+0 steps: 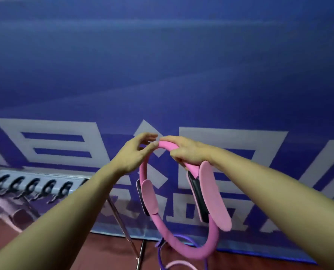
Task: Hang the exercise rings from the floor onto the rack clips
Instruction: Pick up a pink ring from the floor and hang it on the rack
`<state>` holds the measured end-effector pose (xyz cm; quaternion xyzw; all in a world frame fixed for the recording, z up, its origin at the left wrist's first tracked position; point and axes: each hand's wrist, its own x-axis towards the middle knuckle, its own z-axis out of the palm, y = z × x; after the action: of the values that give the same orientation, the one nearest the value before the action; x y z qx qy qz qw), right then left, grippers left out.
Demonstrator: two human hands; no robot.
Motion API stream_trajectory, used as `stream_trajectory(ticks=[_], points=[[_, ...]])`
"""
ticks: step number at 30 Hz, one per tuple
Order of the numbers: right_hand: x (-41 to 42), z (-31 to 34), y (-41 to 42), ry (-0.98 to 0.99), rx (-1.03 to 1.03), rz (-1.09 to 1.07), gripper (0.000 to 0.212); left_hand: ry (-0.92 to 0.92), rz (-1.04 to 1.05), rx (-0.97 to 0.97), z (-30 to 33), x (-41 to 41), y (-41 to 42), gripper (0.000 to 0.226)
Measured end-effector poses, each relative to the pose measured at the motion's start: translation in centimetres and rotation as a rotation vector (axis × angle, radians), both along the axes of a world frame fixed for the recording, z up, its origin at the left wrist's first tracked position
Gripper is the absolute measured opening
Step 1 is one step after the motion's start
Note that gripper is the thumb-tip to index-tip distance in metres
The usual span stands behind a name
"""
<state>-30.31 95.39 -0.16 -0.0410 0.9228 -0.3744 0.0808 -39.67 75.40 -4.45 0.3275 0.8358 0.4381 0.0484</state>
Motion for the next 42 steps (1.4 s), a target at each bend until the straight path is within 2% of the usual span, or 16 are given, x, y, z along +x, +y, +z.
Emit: stream_trajectory(ticks=[3,7,11,15,21,25,31,34,38,42], points=[[2.0,5.2,-2.9,0.121,0.028,0.082,0.071,0.049,0.026,0.051,4.7,1.5,-3.3,0.057],[4.3,9.9,-7.8,0.217,0.035,0.150,0.073,0.102,0.050,0.109,9.0,3.5,-8.5,0.054],[5.8,12.1,-14.0,0.336,0.146,0.144,0.054,0.159,0.108,0.132,11.4,5.1,-15.0,0.055],[7.5,12.6,-21.1,0.323,0.196,0.113,0.028,0.226,0.184,0.112,12.0,6.9,-22.9,0.058],[8.7,10.7,-33.5,0.412,0.425,0.085,0.026,0.294,0.269,0.002,11.2,10.2,-35.5,0.060],[8.3,9.5,-41.3,0.391,0.399,0.127,0.025,0.321,0.393,-0.104,10.2,12.3,-42.8,0.058],[6.7,8.5,-50.5,0.273,0.154,0.097,0.030,0.238,0.426,-0.100,9.5,12.9,-50.7,0.063],[4.7,8.8,-53.6,0.235,0.193,0.153,0.036,0.209,0.418,-0.108,9.1,11.7,-53.7,0.064],[1.3,8.6,-56.3,0.208,0.280,0.244,0.035,0.147,0.397,-0.105,8.0,8.5,-57.4,0.085],[-3.7,7.8,-57.9,0.125,0.325,0.333,0.028,0.105,0.374,-0.152,7.4,4.7,-59.5,0.066]])
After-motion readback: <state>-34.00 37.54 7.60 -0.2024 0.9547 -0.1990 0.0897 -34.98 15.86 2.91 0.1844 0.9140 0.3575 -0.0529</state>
